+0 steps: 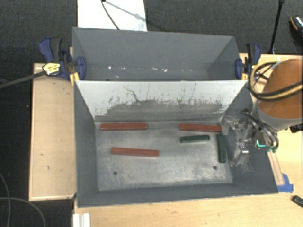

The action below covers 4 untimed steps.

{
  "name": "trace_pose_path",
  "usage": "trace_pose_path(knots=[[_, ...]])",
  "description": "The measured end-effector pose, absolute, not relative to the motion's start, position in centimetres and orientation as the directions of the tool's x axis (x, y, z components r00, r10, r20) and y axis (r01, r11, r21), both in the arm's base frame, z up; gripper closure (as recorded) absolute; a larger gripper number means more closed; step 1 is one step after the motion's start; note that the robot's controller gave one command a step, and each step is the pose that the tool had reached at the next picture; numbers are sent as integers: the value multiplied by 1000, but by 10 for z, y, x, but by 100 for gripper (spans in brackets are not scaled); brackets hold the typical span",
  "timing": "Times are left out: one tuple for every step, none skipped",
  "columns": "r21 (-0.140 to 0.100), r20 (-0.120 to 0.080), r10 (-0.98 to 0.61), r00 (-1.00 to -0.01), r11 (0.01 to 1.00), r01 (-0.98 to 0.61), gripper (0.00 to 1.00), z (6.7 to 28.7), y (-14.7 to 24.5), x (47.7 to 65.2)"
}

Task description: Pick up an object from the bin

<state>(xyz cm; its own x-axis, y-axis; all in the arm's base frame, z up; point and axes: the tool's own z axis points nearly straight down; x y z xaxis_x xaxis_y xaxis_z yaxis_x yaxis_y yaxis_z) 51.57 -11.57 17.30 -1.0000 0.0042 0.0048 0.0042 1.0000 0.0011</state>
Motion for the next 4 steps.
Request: trace_pose_path(knots=[[0,-3,-126,-992,992,-126,0,68,-125,581],[4,-2,-32,-999,999,-32,0,72,-53,576],[1,-4,62,-998,998,62,0,71,-74,576],[2,-7,-115,-993,993,-115,0,71,-3,591]])
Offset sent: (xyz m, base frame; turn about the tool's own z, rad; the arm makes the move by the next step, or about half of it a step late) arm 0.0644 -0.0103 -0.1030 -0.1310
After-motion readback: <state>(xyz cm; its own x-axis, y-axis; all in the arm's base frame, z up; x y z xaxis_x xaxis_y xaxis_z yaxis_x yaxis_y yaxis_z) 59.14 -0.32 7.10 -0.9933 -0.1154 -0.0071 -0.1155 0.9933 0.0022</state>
